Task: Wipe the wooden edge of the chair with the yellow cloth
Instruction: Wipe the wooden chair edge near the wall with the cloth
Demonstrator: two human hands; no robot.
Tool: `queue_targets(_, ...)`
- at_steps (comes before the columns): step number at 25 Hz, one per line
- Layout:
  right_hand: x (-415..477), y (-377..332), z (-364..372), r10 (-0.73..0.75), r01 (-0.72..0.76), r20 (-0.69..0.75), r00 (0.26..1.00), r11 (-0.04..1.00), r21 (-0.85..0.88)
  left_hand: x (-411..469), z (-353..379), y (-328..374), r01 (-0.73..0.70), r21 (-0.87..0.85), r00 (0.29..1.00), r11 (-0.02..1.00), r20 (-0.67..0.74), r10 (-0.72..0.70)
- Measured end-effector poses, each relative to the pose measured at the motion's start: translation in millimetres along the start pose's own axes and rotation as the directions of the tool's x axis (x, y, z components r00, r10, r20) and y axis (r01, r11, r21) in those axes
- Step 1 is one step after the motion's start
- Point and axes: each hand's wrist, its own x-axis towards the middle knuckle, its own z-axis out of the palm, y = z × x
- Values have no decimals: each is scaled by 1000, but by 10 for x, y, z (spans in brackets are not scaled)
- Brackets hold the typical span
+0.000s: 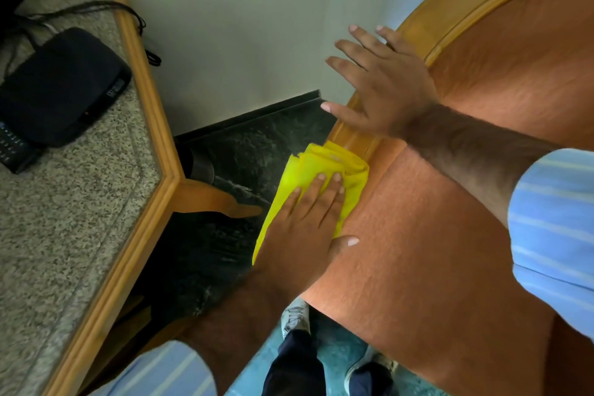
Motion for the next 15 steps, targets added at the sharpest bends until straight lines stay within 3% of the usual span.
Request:
queue_targets(4,9,13,-18,-1,1,21,1000,1000,4,-259,104,27,37,-47,999,998,-9,-38)
queue_targets(9,24,23,-95,7,-7,67,998,1000,11,-1022,212,-100,-41,-27,999,999,24,41)
queue_targets(12,23,-3,-31,12,-12,36,999,1000,5,-430,100,-105,-26,6,1000,1000,-8,26)
queue_targets(15,8,14,-1,2,-2,-5,1000,1000,14,114,-2,-52,59,-73,998,996,20,-58)
